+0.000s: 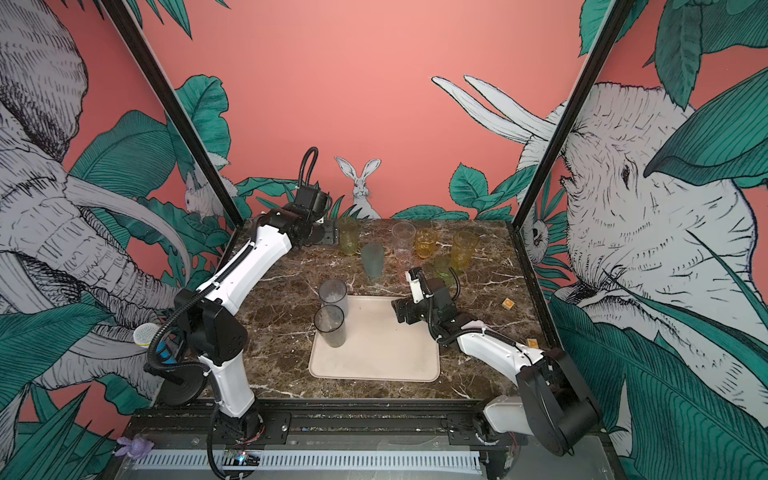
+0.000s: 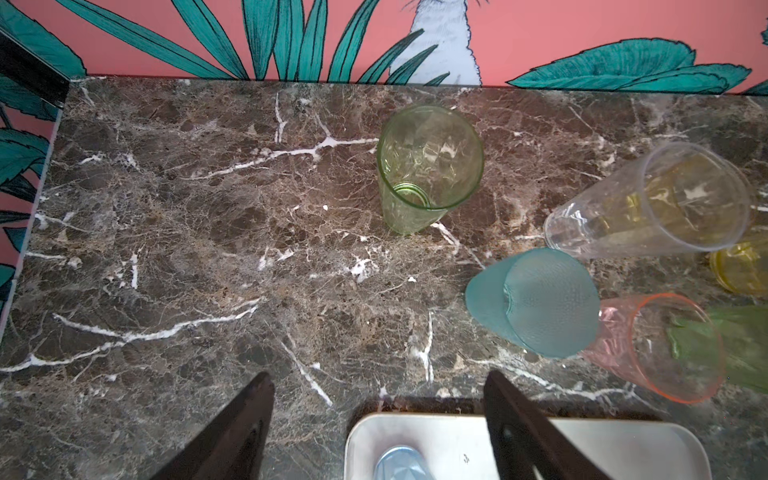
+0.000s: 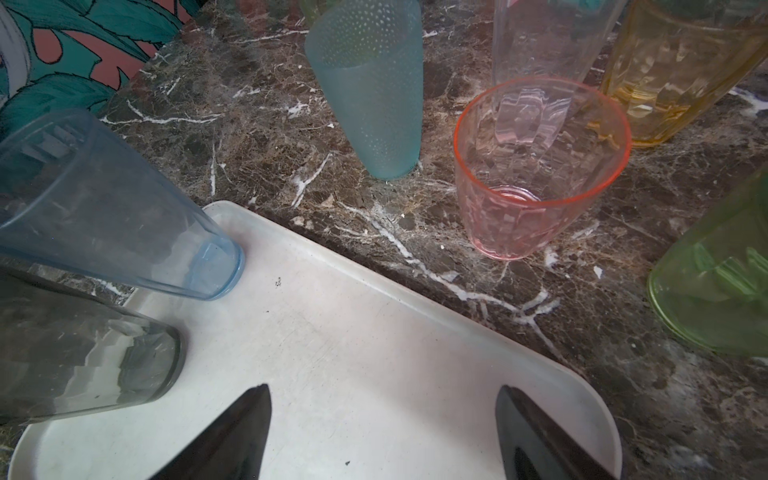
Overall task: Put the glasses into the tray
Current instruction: 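Open the left gripper and raise it toward the green glass, then lower the left gripper and grasp the green glass rim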
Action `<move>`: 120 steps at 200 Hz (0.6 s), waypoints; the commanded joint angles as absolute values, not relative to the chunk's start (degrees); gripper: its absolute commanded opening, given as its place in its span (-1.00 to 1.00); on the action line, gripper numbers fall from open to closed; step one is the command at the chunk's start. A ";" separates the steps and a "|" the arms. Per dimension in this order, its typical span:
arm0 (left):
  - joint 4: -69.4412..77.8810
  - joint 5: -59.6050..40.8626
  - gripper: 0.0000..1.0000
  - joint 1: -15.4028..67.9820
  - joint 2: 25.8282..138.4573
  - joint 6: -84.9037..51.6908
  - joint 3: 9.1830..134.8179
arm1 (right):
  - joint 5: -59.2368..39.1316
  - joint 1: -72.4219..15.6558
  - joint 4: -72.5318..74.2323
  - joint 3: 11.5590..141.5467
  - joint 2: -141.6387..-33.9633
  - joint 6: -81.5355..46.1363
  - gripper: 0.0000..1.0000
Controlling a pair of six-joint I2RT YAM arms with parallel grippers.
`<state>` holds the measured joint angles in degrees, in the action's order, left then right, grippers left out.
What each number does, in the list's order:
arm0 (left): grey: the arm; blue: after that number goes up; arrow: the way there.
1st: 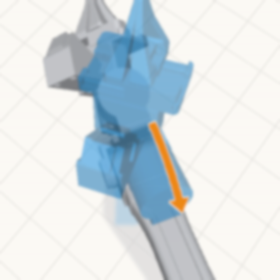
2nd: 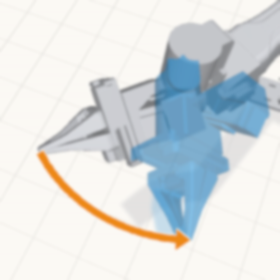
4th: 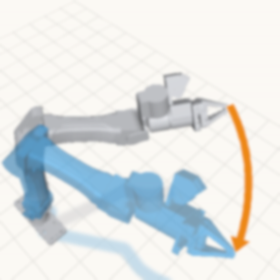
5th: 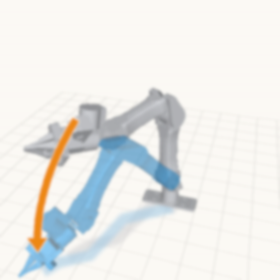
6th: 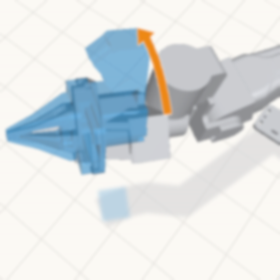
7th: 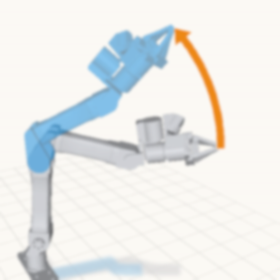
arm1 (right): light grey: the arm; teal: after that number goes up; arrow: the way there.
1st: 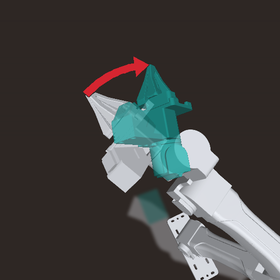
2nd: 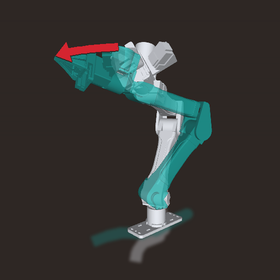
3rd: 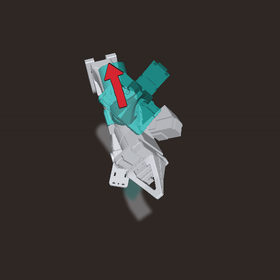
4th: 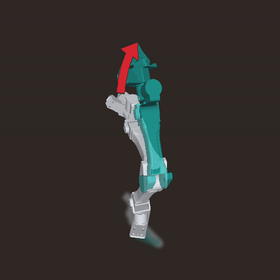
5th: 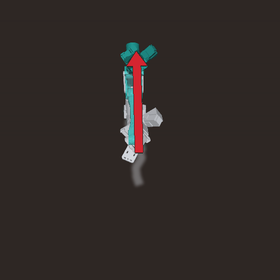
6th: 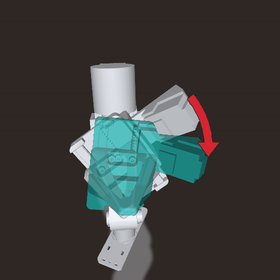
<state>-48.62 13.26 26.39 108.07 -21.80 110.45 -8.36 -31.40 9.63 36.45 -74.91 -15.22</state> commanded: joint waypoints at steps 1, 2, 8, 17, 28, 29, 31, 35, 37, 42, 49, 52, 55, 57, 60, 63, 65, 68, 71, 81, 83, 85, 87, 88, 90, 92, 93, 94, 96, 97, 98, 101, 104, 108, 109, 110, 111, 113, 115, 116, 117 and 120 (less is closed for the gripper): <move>-47.26 14.78 0.61 25.76 109.71 -21.61 114.62 | -8.08 -31.68 12.28 35.74 -73.64 -15.75 0.73; -47.31 14.77 0.61 25.76 109.88 -21.62 114.79 | -8.17 -31.71 12.33 35.71 -73.69 -15.74 0.73; -47.54 14.76 0.61 25.72 110.67 -21.62 115.63 | -8.50 -31.73 12.55 35.76 -73.75 -15.94 0.74; -47.88 14.44 0.61 25.52 111.89 -21.71 117.02 | -9.15 -31.73 12.82 35.72 -73.95 -16.18 0.73; -48.12 14.15 0.61 25.32 113.19 -21.80 118.76 | -9.23 -31.77 12.64 35.87 -74.18 -16.26 0.73; -48.14 14.11 0.61 25.32 113.33 -21.84 118.93 | -9.23 -31.75 12.65 35.86 -74.18 -16.26 0.73; -48.22 14.12 0.61 25.31 113.59 -21.87 119.23 | -9.19 -31.74 12.61 35.86 -74.14 -16.26 0.73; -48.32 13.96 0.61 25.19 114.07 -21.88 119.87 | -9.08 -31.73 12.49 35.94 -74.12 -16.24 0.73; -48.44 13.90 0.61 25.15 114.32 -21.88 120.17 | -9.01 -31.73 12.44 35.95 -74.10 -16.21 0.73; -48.52 13.82 0.60 25.05 114.89 -21.96 120.92 | -8.84 -31.73 12.44 35.95 -74.11 -16.17 0.73; -48.52 13.79 0.60 24.88 115.65 -22.01 122.04 | -8.70 -31.75 12.31 35.86 -73.93 -16.13 0.73; -48.52 13.73 0.60 24.80 115.96 -22.07 122.31 | -8.68 -31.78 12.31 35.86 -73.99 -16.12 0.73; -48.45 13.67 0.60 24.70 116.27 -22.20 122.65 | -8.63 -31.73 12.26 35.86 -73.90 -16.09 0.73; -48.43 13.63 0.60 24.63 116.45 -22.23 122.86 | -8.66 -31.73 12.25 35.79 -73.87 -16.11 0.73; -48.36 13.62 0.60 24.50 116.78 -22.31 123.11 | -8.61 -31.73 12.21 35.79 -73.80 -16.09 0.73; -48.31 13.49 0.59 24.38 117.07 -22.39 123.47 | -8.58 -31.75 12.22 35.77 -73.69 -16.12 0.73; -48.20 13.46 0.59 24.35 117.25 -22.43 123.66 | -8.56 -31.73 12.22 35.77 -73.66 -16.05 0.73; -48.11 13.36 0.58 24.27 117.59 -22.52 123.95 | -8.60 -31.73 12.17 35.77 -73.65 -16.00 0.74; -48.09 13.28 0.57 24.12 117.86 -22.62 124.23 | -8.57 -31.73 12.15 35.82 -73.61 -16.00 0.73; -48.21 13.18 0.53 23.72 119.04 -23.42 125.43 | -8.48 -31.74 12.16 35.69 -73.44 -15.95 0.74; -48.35 13.05 0.53 23.64 119.30 -23.59 125.77 | -8.42 -31.73 12.15 35.73 -73.46 -15.93 0.74; -48.45 13.06 0.52 23.53 119.56 -23.76 126.08 | -8.43 -31.73 12.15 35.74 -73.41 -15.91 0.73; -48.54 13.00 0.52 23.48 119.82 -23.98 126.40 | -8.44 -31.73 12.16 35.76 -73.44 -15.95 0.73; -48.62 12.96 0.52 23.47 119.90 -24.07 126.57 | -8.39 -31.73 12.16 35.77 -73.47 -15.92 0.73; -48.72 12.97 0.51 23.47 120.15 -24.19 126.92 | -8.42 -31.73 12.19 35.77 -73.47 -15.91 0.73; -48.83 12.87 0.51 23.34 120.46 -24.35 127.18 | -8.39 -31.73 12.10 35.82 -73.48 -15.91 0.73; -48.89 12.89 0.51 23.31 120.65 -24.39 127.40 | -8.37 -31.73 12.11 35.84 -73.48 -15.91 0.73; -48.92 12.91 0.51 23.30 120.75 -24.41 127.60 | -8.32 -31.73 12.12 35.80 -73.43 -15.86 0.74; -49.01 12.87 0.51 23.23 120.96 -24.49 127.92 | -8.29 -31.73 12.13 35.78 -73.46 -15.83 0.74; -49.07 12.85 0.51 23.22 121.12 -24.55 128.08 | -8.29 -31.73 12.13 35.78 -73.46 -15.83 0.74; -49.10 12.93 0.51 23.17 121.25 -24.62 128.24 | -8.28 -31.73 12.13 35.77 -73.47 -15.82 0.74; -49.25 12.94 0.50 23.12 121.69 -24.75 128.82 | -8.27 -31.73 12.05 35.78 -73.40 -15.82 0.73; -49.42 13.04 0.49 23.11 122.06 -24.98 129.22 | -8.27 -31.73 11.97 35.77 -73.44 -15.82 0.73; -49.54 13.12 0.49 23.03 122.57 -25.12 129.82 | -8.31 -31.73 11.88 35.85 -73.32 -15.82 0.74; -49.56 13.15 0.49 23.07 122.72 -25.13 129.99 | -8.27 -31.75 11.87 35.86 -73.33 -15.82 0.74; -49.56 13.21 0.49 23.05 122.84 -25.18 130.21 | -8.27 -31.75 11.87 35.86 -73.33 -15.82 0.74; -49.57 13.20 0.49 23.04 122.94 -25.20 130.32 | -8.27 -31.74 11.87 35.90 -73.31 -15.82 0.73; -49.57 13.25 0.49 22.96 123.20 -25.35 130.58 | -8.26 -31.73 11.87 35.87 -73.35 -15.82 0.73; -49.57 13.22 0.49 22.95 123.46 -25.34 130.84 | -8.28 -31.73 11.76 35.88 -73.31 -15.82 0.74; -49.57 13.25 0.49 22.94 123.56 -25.42 130.90 | -8.27 -31.73 11.82 35.93 -73.28 -15.89 0.74; -49.57 13.17 0.49 22.94 123.61 -25.50 131.06 | -8.27 -31.73 11.82 35.93 -73.28 -15.89 0.74; -49.58 13.11 0.48 22.90 123.99 -25.56 131.50 | -8.28 -31.73 11.83 35.95 -73.24 -15.83 0.73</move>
